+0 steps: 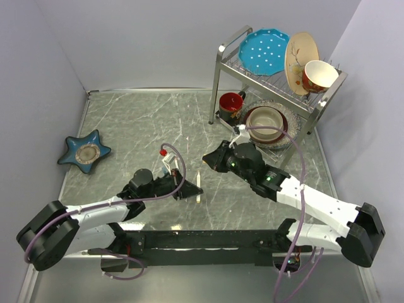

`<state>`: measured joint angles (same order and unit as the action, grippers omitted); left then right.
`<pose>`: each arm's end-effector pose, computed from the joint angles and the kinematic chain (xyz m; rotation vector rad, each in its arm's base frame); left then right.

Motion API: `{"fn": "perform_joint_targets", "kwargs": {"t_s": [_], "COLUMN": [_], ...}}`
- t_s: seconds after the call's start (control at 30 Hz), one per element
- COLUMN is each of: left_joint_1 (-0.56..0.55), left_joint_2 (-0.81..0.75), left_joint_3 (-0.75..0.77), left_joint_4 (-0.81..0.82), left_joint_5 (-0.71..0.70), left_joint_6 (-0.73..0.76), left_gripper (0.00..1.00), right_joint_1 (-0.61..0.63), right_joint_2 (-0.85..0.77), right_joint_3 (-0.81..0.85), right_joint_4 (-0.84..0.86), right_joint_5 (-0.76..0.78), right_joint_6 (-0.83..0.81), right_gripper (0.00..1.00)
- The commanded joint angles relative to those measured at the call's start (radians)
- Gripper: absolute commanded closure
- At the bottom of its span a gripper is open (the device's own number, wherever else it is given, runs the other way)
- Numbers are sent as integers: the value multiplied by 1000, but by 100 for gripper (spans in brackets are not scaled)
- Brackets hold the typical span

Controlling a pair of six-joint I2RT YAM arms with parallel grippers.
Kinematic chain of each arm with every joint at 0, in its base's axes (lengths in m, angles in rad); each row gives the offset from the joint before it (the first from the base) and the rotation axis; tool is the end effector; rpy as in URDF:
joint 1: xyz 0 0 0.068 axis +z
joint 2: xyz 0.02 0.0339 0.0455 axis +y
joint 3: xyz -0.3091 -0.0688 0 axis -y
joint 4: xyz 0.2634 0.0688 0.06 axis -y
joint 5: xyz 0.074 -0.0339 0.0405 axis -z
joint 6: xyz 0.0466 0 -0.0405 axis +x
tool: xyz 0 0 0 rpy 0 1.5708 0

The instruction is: Insert the pens into the pen caps

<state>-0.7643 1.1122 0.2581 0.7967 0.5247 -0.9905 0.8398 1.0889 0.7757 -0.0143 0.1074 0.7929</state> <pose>0.1395 -0.1660 0.2249 0.2620 1.9259 -1.6915 0.1771 0.1901 0.3246 0.0305 2.0266 0.9827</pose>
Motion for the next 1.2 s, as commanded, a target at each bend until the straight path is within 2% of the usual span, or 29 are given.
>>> {"fn": "perform_joint_targets", "kwargs": {"t_s": [0.0, 0.9, 1.17], "left_joint_1": [-12, -20, -20], "left_joint_2": [17, 24, 75], "left_joint_3": [30, 105, 101], "left_joint_4": [111, -19, 42], "left_joint_5": [4, -3, 38], "left_joint_6": [-43, 69, 61], "left_gripper": [99, 99, 99], "right_joint_1": [27, 108, 108], "right_joint_2": [-47, -113, -152], "right_joint_3": [-23, -75, -76], "right_joint_4": [92, 68, 36], "right_joint_5": [48, 89, 146], "right_joint_6": [25, -3, -6], "right_gripper": [100, 100, 100]}}
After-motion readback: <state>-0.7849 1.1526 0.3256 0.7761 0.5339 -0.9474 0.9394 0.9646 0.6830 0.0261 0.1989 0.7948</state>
